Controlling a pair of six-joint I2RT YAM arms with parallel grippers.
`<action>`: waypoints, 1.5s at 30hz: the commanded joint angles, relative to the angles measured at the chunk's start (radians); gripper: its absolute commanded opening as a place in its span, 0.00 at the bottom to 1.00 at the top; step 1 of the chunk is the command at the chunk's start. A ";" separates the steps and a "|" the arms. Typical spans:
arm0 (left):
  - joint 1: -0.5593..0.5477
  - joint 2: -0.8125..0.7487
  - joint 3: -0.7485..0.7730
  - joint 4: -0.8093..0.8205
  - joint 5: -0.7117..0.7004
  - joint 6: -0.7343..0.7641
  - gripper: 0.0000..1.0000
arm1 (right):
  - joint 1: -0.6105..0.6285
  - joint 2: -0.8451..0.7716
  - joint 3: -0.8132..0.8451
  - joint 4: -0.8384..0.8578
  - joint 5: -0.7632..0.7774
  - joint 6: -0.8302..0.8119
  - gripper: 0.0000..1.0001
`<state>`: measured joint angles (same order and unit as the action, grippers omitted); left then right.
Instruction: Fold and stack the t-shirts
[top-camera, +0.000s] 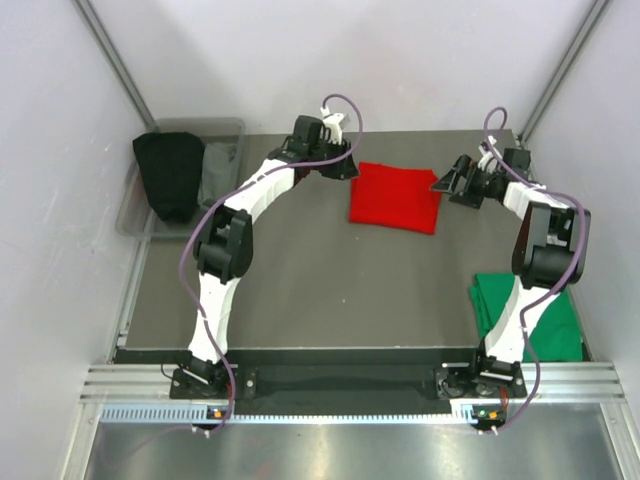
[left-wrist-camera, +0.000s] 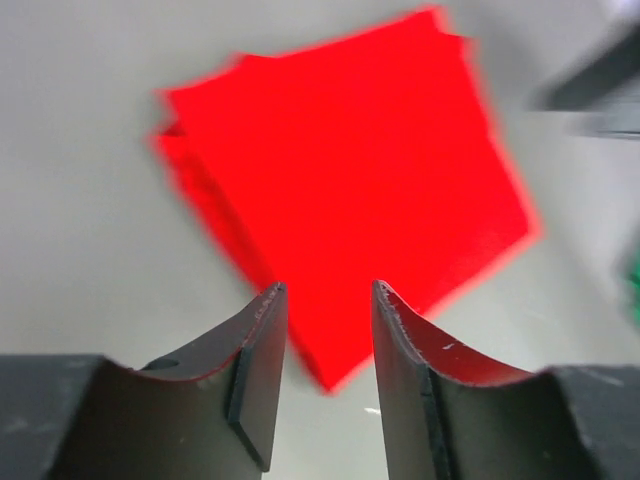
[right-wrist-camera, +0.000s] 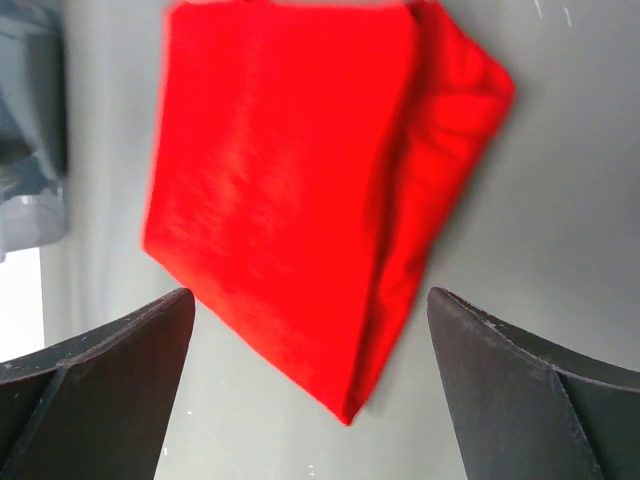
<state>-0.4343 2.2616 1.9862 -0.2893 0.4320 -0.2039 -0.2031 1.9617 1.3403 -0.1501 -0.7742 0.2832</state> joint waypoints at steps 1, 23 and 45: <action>0.014 -0.007 -0.026 0.105 0.273 -0.149 0.42 | -0.012 0.055 0.006 -0.042 0.016 -0.026 1.00; 0.017 0.279 0.056 0.242 0.427 -0.404 0.34 | 0.030 0.328 0.140 -0.049 -0.060 0.106 1.00; 0.012 0.297 0.063 0.222 0.413 -0.382 0.32 | 0.071 0.390 0.338 -0.322 0.006 0.020 0.88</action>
<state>-0.4206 2.5519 2.0144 -0.0971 0.8333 -0.6029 -0.1543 2.2978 1.6909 -0.3515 -0.8833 0.3611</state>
